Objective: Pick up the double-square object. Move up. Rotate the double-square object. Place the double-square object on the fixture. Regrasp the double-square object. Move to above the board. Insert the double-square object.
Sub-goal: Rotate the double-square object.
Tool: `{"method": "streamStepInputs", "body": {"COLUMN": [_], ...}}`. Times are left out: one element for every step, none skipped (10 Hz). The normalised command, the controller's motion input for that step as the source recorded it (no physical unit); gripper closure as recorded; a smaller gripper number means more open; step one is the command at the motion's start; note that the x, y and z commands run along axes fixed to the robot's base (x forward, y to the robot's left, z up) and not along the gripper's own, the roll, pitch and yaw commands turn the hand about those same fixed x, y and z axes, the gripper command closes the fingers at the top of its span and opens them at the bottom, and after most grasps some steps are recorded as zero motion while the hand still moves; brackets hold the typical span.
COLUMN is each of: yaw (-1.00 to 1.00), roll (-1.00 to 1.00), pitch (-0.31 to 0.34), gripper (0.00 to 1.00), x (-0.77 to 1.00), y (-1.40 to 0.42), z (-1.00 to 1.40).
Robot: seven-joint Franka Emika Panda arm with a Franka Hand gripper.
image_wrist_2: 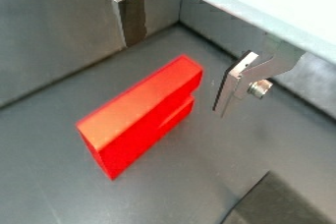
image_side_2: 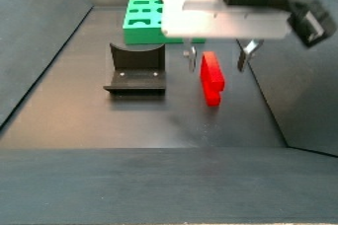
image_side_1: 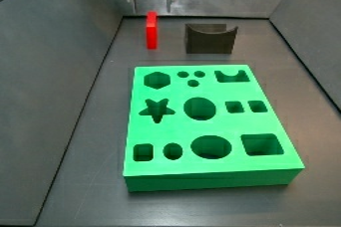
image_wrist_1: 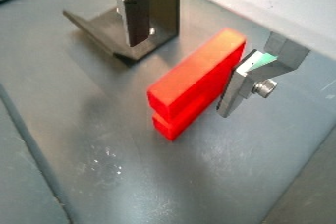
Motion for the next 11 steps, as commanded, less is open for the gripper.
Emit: {"method": "streamStepInputs", "body": {"yaw": [-0.03, -0.03, 1.0, 1.0, 1.0, 1.0, 1.0, 1.0, 1.0, 1.0, 1.0], "roll": [0.01, 0.01, 0.0, 0.0, 0.0, 0.0, 0.0, 0.0, 0.0, 0.0, 0.0], "pitch": [0.061, 0.056, 0.0, 0.0, -0.001, -0.003, -0.003, -0.004, -0.005, -0.005, -0.005], "gripper": [0.0, 0.0, 0.0, 0.0, 0.0, 0.0, 0.0, 0.0, 0.0, 0.0, 0.0], "x": [-0.03, -0.03, 0.0, 0.0, 0.03, 0.05, 0.04, 0.03, 0.03, 0.03, 0.03], "y": [0.01, 0.01, 0.0, -0.01, 0.0, 0.0, 0.0, 0.0, 0.0, 0.0, 0.0], "z": [0.77, 0.55, 0.0, -0.17, -0.24, -0.14, -0.07, -0.05, -0.04, -0.04, -0.03]}}
